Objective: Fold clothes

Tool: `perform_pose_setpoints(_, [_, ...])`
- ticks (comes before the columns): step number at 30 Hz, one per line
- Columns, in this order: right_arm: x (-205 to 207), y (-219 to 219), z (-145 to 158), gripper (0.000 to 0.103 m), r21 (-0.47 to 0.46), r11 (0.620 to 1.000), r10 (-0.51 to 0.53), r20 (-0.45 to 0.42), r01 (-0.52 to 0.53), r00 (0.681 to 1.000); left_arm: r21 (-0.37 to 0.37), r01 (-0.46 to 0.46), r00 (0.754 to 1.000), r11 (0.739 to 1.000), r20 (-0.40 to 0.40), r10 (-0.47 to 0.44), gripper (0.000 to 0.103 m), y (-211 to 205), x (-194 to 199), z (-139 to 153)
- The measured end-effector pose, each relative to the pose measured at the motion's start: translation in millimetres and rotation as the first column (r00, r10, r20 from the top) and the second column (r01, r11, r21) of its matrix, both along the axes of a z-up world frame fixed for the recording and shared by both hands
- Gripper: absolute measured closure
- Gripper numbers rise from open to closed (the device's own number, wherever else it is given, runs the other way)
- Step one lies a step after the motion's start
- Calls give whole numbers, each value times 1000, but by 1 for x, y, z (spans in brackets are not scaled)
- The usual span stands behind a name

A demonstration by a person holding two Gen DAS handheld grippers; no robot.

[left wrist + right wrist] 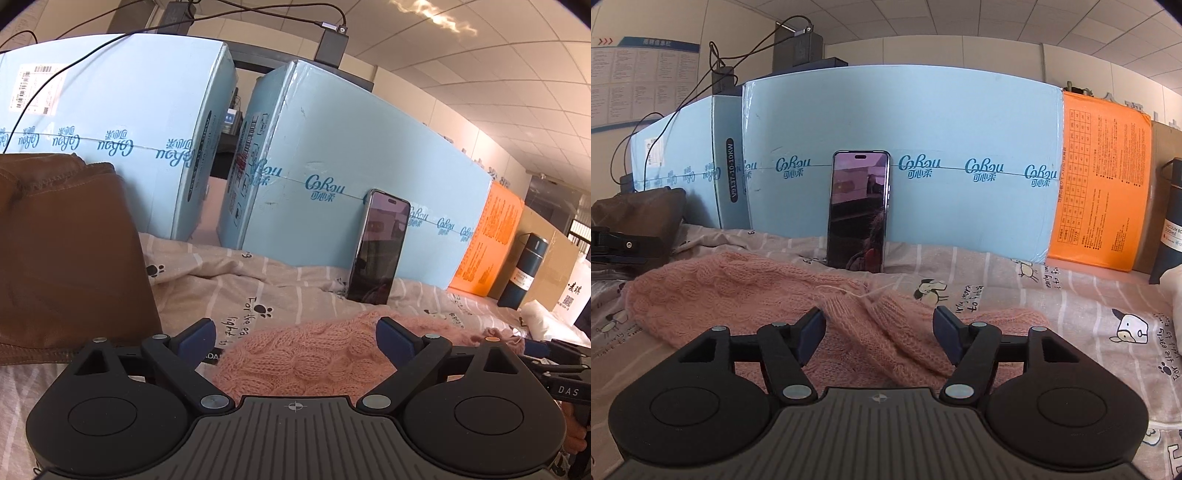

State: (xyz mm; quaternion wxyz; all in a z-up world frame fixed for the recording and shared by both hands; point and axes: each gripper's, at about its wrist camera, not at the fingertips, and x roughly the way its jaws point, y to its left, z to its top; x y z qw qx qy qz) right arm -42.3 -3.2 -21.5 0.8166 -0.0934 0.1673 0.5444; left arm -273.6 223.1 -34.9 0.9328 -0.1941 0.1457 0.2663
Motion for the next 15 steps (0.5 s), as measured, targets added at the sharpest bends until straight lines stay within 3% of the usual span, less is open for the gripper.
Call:
perform_pose_setpoints(4, [1,6,-1,24,-8,996,92,-127,-94,988,-10,-2,1000,1000,-10,2,7,2,2,-3])
perform_pose_setpoints(7, [14,14,-14,24,-32,993,99,-270,-112,958,-16,-4,1000,1000,-19,4,7,4,3,-5])
perform_pose_setpoints(10, [19,-2,-7,25,42,997,75,-285,-66,956,-10,-15,999,1000,-52,14,7,5,7,-10])
perform_pose_setpoints(15, [25,-43,18,23,196,979,-1,-275,57,961,52,63,998,997,-20,-62,6,0,15,-6])
